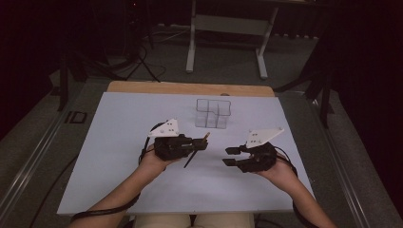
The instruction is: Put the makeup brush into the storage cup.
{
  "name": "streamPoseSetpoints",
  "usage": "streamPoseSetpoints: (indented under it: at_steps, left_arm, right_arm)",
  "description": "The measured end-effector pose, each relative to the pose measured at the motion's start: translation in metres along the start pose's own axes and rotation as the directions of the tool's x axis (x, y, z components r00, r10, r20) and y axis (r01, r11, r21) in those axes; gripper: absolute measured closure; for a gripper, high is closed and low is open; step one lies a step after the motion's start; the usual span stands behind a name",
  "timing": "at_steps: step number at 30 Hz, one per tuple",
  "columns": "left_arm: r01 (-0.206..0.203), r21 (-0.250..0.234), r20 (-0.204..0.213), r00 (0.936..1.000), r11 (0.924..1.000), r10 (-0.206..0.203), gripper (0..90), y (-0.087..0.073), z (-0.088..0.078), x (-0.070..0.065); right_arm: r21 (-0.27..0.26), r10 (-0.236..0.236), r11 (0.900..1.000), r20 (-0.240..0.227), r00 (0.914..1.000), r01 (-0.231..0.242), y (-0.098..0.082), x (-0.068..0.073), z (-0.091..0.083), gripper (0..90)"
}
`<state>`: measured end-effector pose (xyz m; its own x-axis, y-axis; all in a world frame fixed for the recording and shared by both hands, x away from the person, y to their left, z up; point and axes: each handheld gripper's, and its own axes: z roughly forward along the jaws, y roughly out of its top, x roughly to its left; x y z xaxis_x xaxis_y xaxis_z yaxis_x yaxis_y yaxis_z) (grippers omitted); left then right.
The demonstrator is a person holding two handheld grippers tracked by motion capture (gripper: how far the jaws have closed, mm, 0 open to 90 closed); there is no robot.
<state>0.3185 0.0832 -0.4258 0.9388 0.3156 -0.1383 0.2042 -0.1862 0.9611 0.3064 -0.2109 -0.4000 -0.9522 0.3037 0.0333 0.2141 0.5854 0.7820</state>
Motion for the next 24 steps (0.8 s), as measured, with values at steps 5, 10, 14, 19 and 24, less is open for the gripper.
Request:
streamPoseSetpoints:
  at_steps: [5,10,14,19,24]
  left_arm:
    - [0.003,-0.032,-0.010,0.9999,0.9995,-0.003,84.5,0.005,0.001,0.000]
    - [-0.014,-0.075,-0.046,0.9989,0.9971,0.010,84.5,0.010,0.001,-0.002]
    - [-0.031,-0.104,-0.062,0.9977,0.9941,0.025,84.6,0.015,0.005,-0.006]
    - [-0.026,-0.139,-0.054,0.9984,0.9899,0.018,84.5,0.020,0.010,-0.009]
    - [-0.022,-0.166,-0.032,0.9994,0.9859,0.016,84.5,0.023,0.016,-0.012]
  right_arm:
    - [-0.095,0.048,0.994,0.024,0.9986,-0.045,-0.006,0.000,-0.001,57.9]
    - [-0.143,0.075,0.987,0.035,0.9966,-0.069,-0.010,0.004,-0.001,58.3]
    - [-0.162,0.081,0.984,0.040,0.9959,-0.074,-0.013,0.010,0.006,59.2]
    - [-0.226,0.119,0.968,0.028,0.9925,-0.110,-0.014,0.018,0.016,59.1]
    - [-0.277,0.147,0.951,0.015,0.9891,-0.137,-0.010,0.019,0.019,59.2]
